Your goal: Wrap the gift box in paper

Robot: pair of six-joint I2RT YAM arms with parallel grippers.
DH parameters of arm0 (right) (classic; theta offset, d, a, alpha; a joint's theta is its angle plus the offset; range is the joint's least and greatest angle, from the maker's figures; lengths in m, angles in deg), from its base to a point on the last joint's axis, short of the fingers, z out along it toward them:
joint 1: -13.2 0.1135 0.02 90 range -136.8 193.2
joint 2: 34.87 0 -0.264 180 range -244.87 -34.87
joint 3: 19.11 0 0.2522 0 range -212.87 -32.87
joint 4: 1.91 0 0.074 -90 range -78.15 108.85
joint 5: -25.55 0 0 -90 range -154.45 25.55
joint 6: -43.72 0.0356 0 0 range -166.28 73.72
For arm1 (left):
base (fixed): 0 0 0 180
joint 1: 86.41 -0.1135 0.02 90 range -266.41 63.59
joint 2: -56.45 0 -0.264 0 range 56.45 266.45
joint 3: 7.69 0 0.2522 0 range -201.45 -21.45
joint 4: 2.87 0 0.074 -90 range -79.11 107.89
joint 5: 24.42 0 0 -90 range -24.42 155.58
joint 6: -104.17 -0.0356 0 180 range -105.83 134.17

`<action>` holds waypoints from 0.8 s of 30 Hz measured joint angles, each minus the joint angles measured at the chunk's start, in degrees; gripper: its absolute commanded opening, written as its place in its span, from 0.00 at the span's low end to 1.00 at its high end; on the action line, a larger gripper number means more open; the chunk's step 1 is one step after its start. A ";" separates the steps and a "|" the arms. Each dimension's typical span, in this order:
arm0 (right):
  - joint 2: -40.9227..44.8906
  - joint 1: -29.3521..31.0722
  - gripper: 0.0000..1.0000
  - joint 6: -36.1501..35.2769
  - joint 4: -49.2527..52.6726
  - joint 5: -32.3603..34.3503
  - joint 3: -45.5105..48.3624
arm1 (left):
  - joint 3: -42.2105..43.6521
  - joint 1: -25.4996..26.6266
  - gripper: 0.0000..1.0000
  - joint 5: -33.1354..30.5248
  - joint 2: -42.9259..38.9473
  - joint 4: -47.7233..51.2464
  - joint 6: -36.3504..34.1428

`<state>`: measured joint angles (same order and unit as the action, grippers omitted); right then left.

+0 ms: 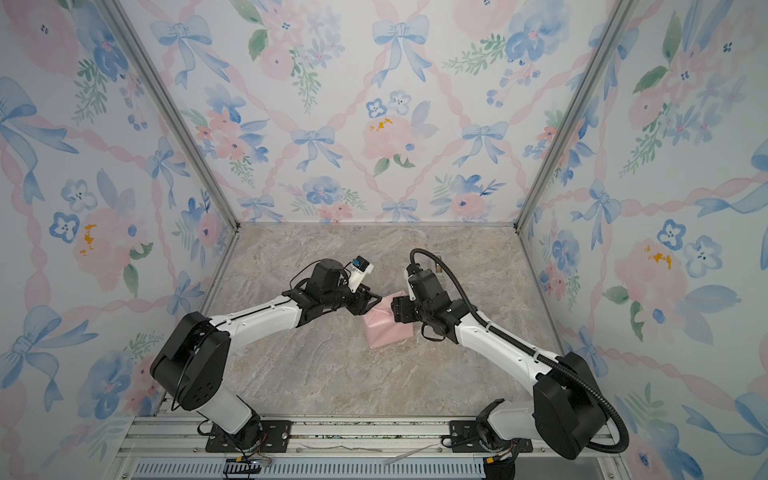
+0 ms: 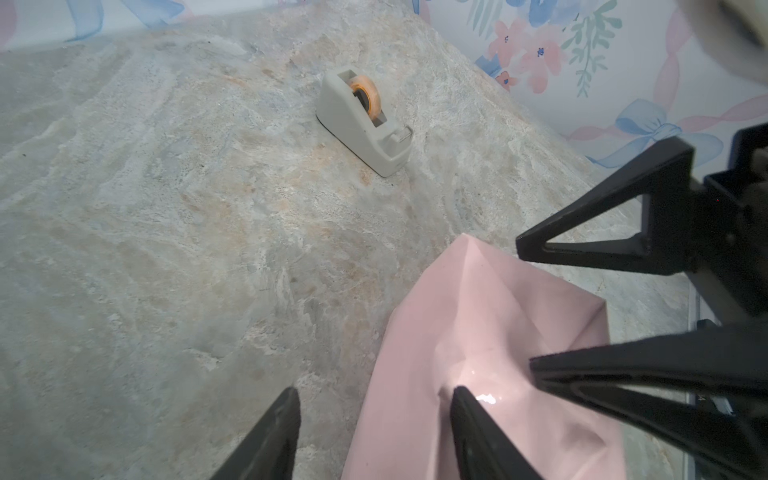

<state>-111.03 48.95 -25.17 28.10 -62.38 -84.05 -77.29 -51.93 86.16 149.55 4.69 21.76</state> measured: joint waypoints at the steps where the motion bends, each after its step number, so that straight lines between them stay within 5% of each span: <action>1: 0.70 0.04 0.77 -0.17 0.61 0.13 0.00 | 0.13 0.00 0.59 -0.02 0.00 -0.17 0.00; 11: 12.33 -0.98 0.79 -0.66 2.23 -1.22 -1.40 | 1.60 0.04 0.58 -0.22 -0.28 -2.58 -0.02; 24: -5.99 -0.59 0.77 -2.86 7.43 -1.81 -7.45 | 1.73 0.37 0.58 -0.63 -0.37 -2.67 -0.02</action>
<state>-117.02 48.36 -28.04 35.53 -64.20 -91.50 -75.56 -51.55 85.52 149.18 2.03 21.74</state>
